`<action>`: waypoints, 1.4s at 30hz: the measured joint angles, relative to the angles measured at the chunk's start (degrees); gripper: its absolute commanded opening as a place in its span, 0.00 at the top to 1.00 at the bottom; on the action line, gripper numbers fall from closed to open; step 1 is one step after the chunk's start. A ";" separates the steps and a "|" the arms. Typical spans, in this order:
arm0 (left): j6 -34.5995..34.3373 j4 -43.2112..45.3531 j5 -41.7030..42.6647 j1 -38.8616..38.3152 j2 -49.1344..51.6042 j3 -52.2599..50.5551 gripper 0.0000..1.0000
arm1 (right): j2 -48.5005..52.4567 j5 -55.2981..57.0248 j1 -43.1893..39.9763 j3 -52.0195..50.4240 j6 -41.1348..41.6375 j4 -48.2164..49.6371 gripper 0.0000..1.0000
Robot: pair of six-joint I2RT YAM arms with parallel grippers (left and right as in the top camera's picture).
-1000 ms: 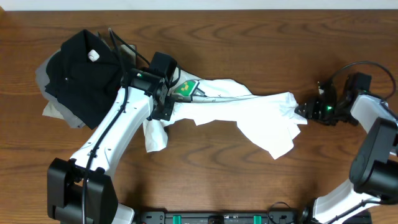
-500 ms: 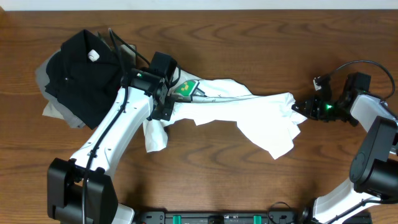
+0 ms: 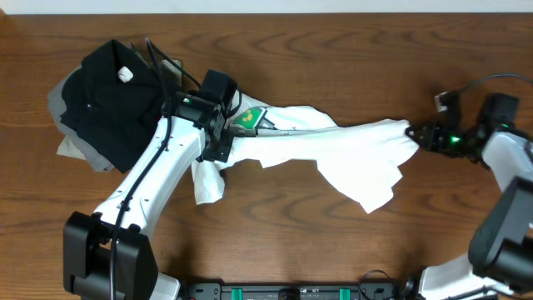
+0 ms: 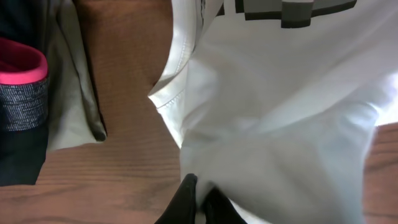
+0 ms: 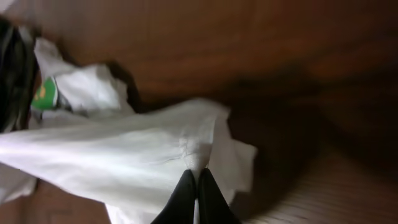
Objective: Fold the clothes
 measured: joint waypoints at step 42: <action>16.87 1.53 12.94 -9.18 0.00 0.00 0.36 | -5.70 -1.90 2.45 0.02 2.62 1.44 0.99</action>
